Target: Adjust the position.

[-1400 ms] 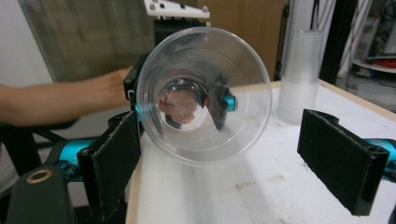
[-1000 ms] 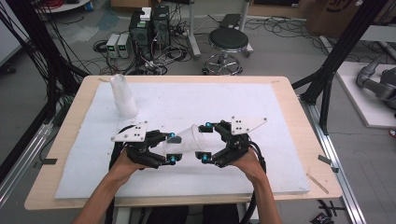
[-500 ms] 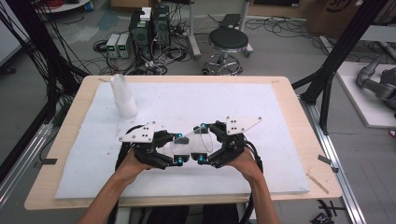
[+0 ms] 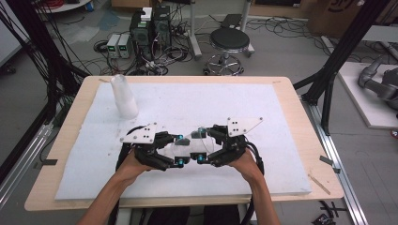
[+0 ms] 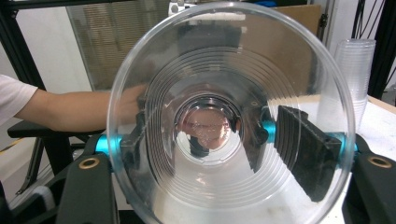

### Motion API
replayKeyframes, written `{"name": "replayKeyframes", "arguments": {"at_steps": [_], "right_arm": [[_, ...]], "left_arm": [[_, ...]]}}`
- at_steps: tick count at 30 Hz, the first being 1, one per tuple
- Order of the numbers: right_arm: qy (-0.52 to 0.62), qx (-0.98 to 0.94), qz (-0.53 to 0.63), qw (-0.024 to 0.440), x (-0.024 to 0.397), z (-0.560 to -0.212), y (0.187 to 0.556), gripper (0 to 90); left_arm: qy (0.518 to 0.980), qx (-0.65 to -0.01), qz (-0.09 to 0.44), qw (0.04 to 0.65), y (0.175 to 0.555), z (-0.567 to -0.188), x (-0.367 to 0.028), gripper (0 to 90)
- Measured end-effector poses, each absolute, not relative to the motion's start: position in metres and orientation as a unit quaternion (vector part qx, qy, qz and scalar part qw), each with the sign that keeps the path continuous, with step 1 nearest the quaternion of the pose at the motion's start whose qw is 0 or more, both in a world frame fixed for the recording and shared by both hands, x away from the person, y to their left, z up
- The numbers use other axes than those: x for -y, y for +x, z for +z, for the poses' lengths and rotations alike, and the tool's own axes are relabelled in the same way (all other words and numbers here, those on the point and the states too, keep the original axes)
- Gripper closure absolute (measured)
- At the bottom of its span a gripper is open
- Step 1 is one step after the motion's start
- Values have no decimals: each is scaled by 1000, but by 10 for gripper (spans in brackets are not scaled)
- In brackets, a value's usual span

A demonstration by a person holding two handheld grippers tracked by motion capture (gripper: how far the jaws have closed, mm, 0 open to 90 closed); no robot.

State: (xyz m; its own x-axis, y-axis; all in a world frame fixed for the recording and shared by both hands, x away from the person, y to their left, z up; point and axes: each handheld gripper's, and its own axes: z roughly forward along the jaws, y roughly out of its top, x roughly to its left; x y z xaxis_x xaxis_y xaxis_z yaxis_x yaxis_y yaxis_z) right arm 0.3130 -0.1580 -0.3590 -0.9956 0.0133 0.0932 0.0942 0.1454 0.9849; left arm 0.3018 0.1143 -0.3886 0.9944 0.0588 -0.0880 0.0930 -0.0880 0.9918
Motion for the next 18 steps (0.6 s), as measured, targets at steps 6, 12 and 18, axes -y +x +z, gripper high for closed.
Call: {"name": "replayKeyframes", "arguments": {"at_steps": [6, 12, 18], "right_arm": [[-38, 759, -650, 29, 159, -359, 313, 335], [-42, 759, -649, 26, 161, -359, 314, 335], [-65, 783, -619, 6, 163, -354, 316, 339]], "left_arm": [[747, -89, -11, 659, 304, -388, -116, 17], [760, -94, 0, 644, 302, -386, -121, 17], [780, -142, 46, 608, 298, -394, -138, 17]]}}
